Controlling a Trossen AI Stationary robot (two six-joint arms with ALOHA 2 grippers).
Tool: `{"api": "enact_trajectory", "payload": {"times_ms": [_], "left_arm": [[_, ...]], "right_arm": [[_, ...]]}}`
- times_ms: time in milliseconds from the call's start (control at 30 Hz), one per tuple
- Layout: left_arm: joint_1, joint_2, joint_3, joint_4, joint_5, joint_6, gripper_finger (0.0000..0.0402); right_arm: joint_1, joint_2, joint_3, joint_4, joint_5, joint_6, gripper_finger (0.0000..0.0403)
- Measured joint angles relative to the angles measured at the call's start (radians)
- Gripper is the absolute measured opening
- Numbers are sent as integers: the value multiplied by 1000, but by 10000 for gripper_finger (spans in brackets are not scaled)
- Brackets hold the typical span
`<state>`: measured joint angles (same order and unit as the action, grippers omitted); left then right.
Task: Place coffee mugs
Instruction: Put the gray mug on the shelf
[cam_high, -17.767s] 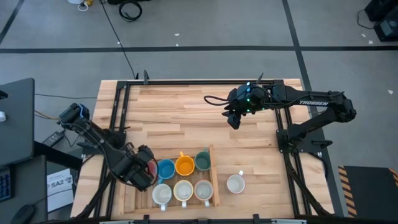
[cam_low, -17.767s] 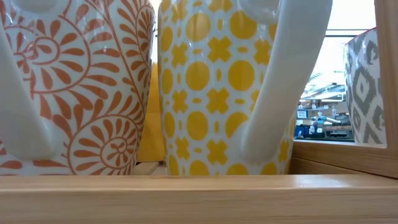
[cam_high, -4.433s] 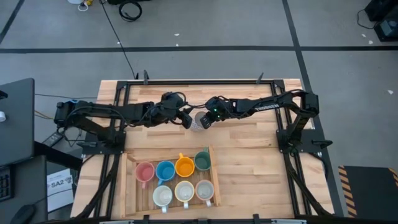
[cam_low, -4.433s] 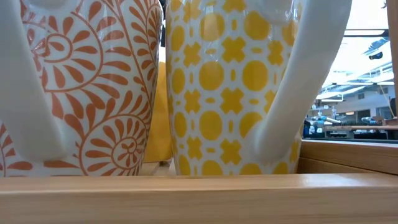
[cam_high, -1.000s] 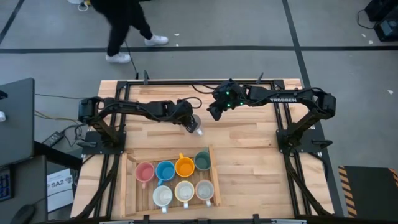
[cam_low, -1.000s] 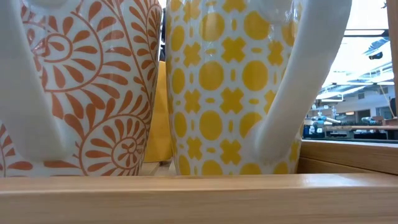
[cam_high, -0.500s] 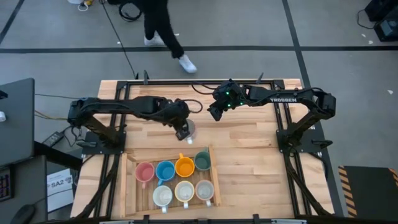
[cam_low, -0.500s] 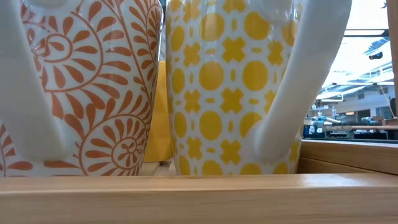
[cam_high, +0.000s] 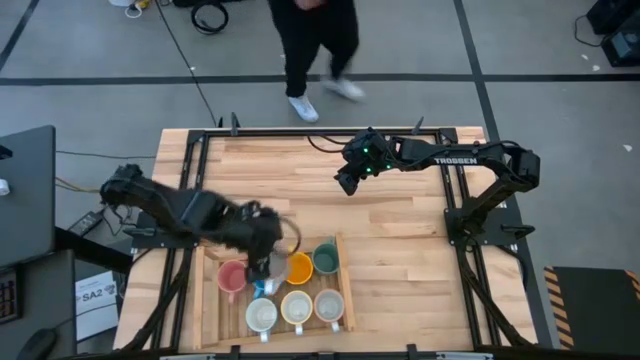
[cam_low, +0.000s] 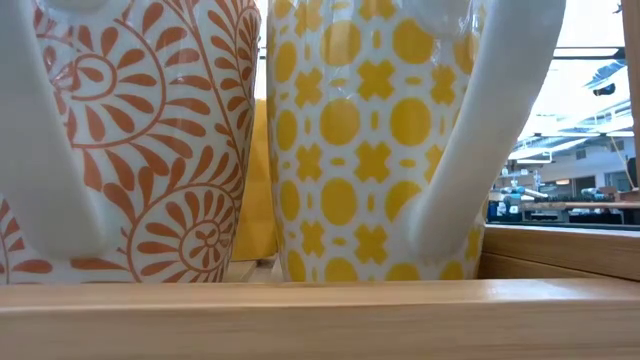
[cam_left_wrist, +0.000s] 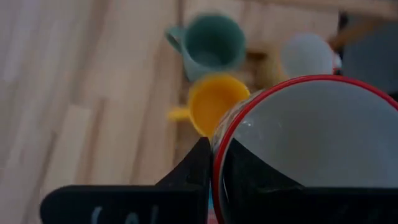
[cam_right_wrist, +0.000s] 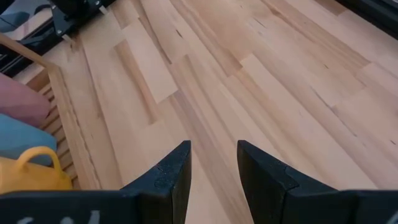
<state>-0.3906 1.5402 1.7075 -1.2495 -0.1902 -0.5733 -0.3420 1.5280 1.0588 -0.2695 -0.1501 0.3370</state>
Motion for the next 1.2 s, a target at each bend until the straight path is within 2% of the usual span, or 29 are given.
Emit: {"api": "enact_trajectory", "payload": {"times_ms": [167, 467, 633, 800, 1200], "left_arm": [[-151, 2, 0, -122, 11, -190, 33], [-375, 7, 0, -145, 13, -509, 34], [-459, 15, -1, -143, 11, -616, 34], [-509, 55, -1, -146, 12, -627, 34], [-528, 175, -2, -155, 13, -602, 34]], "right_arm": [[0, 0, 0, -2, 0, 0, 135], [0, 0, 0, -2, 0, 0, 135], [0, 0, 0, -2, 0, 0, 135], [0, 0, 0, -2, 0, 0, 135], [0, 0, 0, -2, 0, 8, 135]]}}
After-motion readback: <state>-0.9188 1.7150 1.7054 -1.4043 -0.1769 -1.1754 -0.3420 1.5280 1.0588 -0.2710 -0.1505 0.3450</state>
